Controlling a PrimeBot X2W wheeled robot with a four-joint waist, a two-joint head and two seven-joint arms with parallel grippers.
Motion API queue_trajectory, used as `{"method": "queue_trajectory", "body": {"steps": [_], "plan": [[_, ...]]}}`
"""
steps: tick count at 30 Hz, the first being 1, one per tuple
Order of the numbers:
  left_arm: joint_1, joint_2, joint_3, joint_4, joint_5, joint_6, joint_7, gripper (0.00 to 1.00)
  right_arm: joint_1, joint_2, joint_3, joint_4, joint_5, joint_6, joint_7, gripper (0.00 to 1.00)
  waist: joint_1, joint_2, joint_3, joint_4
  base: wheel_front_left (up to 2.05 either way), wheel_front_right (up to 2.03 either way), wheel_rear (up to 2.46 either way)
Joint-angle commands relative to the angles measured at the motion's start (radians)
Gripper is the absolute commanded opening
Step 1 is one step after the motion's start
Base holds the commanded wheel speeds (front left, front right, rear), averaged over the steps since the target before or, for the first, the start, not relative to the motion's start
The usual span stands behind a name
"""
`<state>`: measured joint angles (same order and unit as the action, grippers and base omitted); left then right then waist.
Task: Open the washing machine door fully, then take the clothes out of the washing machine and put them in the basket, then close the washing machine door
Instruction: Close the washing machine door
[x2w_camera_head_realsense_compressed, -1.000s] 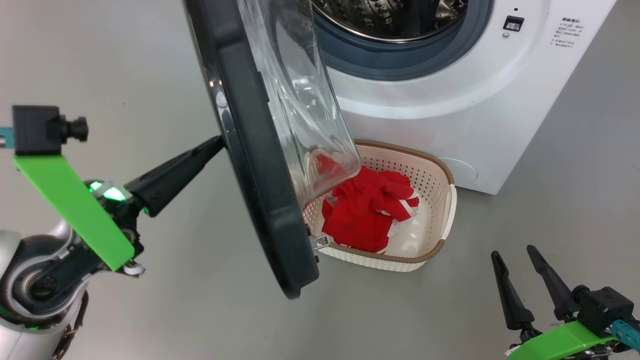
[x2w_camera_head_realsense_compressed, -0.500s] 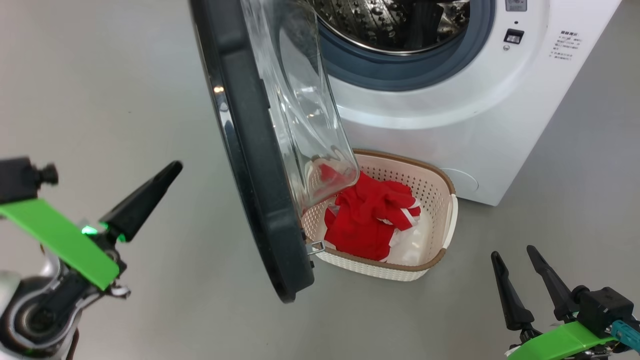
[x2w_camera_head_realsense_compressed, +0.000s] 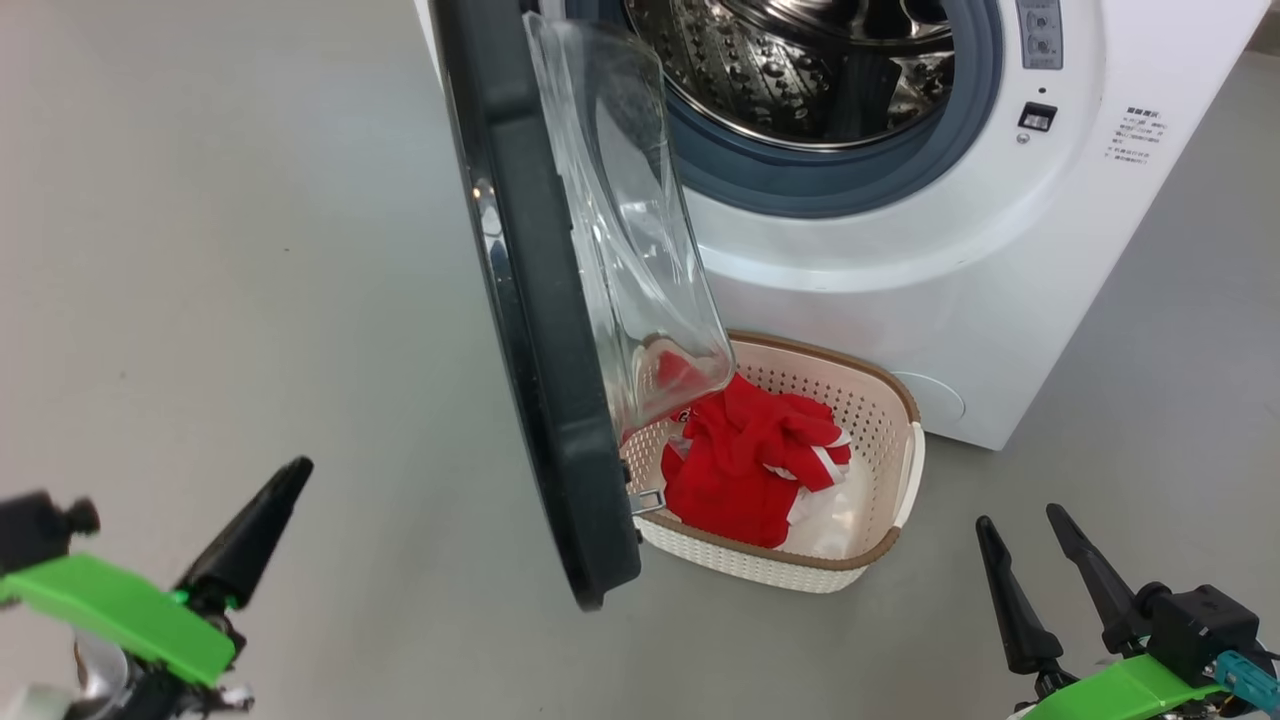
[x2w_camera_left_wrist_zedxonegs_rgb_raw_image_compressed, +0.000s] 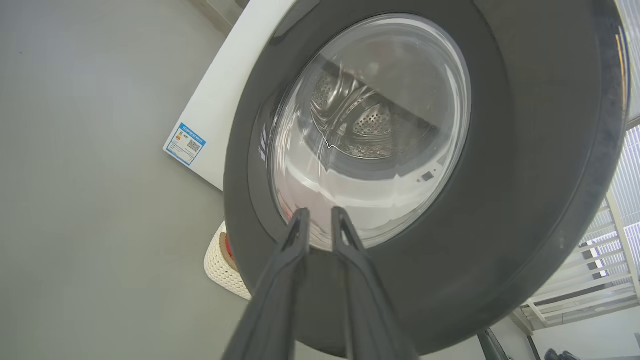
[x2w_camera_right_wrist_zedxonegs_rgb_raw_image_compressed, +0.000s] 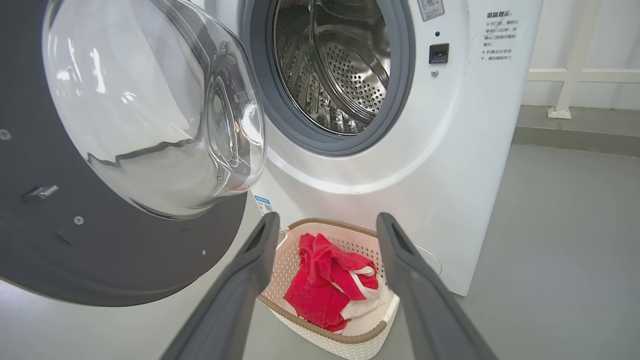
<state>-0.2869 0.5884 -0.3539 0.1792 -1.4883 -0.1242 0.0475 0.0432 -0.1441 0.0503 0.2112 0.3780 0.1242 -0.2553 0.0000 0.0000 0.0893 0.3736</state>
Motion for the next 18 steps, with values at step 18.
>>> {"method": "queue_trajectory", "body": {"steps": [18], "plan": [[0.106,-0.029,-0.015,0.124,0.027,-0.007,-0.247,1.00,0.015,-0.020,0.023,-0.024,0.007,0.007,-0.006,1.00,0.0000,0.0000,-0.011,-0.005,0.00,0.00,0.00]]}}
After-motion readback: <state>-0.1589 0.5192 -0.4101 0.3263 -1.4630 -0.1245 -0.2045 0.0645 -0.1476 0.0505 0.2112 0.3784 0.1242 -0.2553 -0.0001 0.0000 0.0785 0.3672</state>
